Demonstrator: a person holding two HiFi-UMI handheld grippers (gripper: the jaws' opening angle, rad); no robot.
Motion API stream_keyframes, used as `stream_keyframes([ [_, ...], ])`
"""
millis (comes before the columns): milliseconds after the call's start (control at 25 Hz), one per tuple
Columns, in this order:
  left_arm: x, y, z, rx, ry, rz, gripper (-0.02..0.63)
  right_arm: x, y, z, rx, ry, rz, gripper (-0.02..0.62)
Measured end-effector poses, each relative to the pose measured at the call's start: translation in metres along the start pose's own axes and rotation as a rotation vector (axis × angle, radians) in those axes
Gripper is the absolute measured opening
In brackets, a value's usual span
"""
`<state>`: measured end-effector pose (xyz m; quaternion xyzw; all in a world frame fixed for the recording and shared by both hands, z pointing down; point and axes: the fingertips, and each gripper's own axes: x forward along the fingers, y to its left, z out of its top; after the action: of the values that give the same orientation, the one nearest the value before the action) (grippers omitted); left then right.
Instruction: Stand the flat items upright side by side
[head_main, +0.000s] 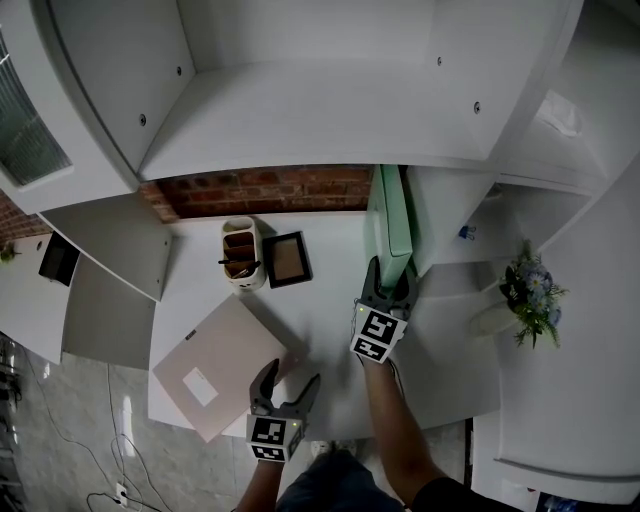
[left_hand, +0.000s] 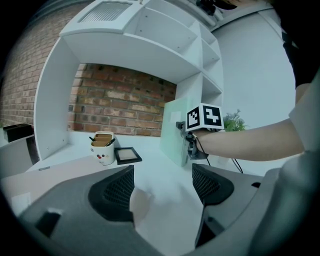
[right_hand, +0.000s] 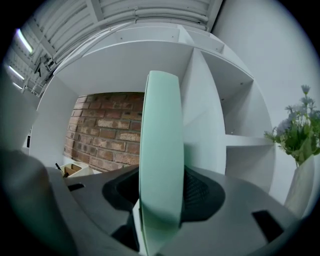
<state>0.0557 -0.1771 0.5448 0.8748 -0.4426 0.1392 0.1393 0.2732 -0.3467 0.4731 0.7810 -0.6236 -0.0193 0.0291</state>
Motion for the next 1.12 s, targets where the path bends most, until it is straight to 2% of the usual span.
stream_keyframes([
  [120,-0.003,-0.002,-0.002,-0.004,0.001,0.003,0.341,-0.001,-0.002,-0.001,0.003,0.017,0.01,0.2],
  [280,-0.007,-0.003,-0.003,-0.007,-0.001,0.013,0.341,-0.004,-0.002,0.002,0.004,0.007,0.036,0.259],
  [560,-0.015,-0.005,0.006,-0.003,-0.029,0.034,0.341,-0.032,-0.005,0.024,0.036,-0.038,0.082,0.273],
  [880,-0.037,-0.003,0.028,0.016,-0.08,0.082,0.341,-0.11,-0.007,0.049,0.065,-0.074,0.164,0.276],
  [1120,-0.082,0.009,0.034,0.033,-0.091,0.179,0.341,-0.178,0.012,0.032,0.184,0.006,0.237,0.276],
])
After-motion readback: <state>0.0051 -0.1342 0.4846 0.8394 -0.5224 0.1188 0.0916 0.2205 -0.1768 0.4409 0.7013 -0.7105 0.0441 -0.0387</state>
